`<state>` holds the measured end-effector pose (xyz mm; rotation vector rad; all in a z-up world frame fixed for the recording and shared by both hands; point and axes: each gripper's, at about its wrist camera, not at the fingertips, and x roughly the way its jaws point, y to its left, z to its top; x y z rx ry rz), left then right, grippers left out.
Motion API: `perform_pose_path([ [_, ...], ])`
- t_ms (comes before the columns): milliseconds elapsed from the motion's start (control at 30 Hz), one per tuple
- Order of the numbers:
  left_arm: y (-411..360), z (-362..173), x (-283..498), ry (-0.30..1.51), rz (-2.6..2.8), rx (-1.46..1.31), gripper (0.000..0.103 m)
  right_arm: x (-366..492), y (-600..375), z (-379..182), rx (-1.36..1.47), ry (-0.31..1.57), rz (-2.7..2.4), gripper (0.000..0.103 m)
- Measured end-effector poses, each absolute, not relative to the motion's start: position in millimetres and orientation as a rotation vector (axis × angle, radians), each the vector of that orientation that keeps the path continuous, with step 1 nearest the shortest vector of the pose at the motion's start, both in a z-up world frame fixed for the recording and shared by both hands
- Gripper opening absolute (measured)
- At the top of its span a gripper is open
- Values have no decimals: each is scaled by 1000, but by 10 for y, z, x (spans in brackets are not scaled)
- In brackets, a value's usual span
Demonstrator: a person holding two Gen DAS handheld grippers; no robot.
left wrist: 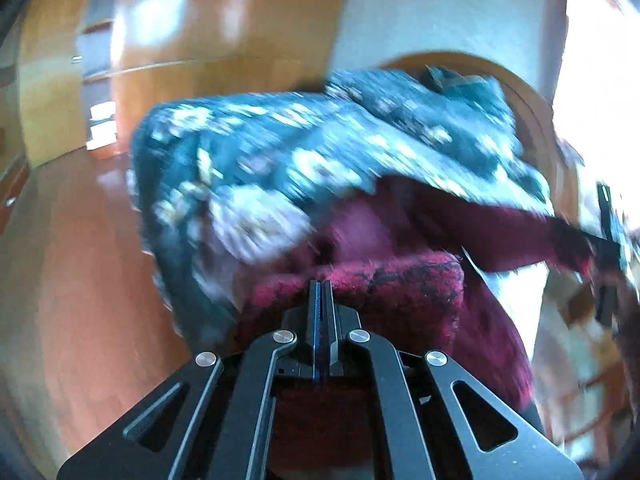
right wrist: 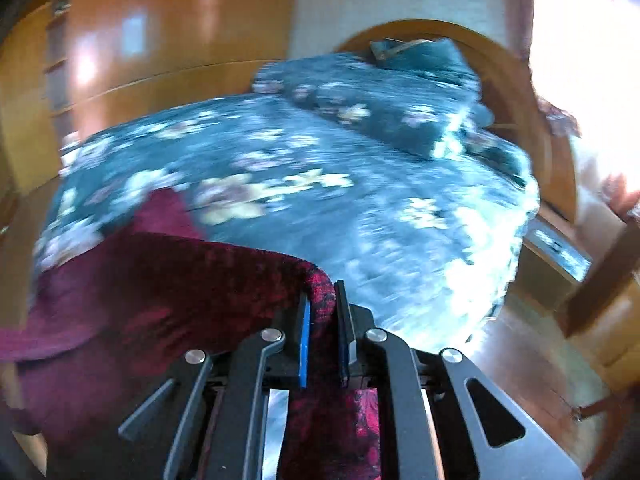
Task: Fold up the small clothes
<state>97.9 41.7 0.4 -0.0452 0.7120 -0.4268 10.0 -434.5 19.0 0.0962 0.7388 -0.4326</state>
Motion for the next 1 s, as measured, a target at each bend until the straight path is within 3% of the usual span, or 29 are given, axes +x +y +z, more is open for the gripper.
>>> perform_pose_path([
  [200,995,331,2036,667,-182,-160,0,626,-5078,-7,121,787,-613,10],
  [433,1569,127,3059,771,68,-306,2,1012,-5855,-466,170,893,-821,12],
  [467,1617,91,3110,788,84,-330,8,1037,-5933,-520,193,899,-822,20],
  [533,1695,9,3108,801,85,-369,64,1047,-6042,-611,232,892,-820,51],
  [567,1715,9,3034,786,91,-378,72,1031,-6042,-604,232,879,-825,71],
  [600,1746,-3,2944,758,80,-394,73,995,-6015,-580,223,858,-832,80],
  [633,1761,-47,2856,763,47,-410,73,944,-5952,-550,202,837,-831,82],
  [867,1459,-653,1994,933,-303,-446,74,544,-5240,-668,276,909,-495,88],
  [1000,1130,-1061,1264,1036,-556,-491,80,100,-4756,-894,474,1008,-205,88],
])
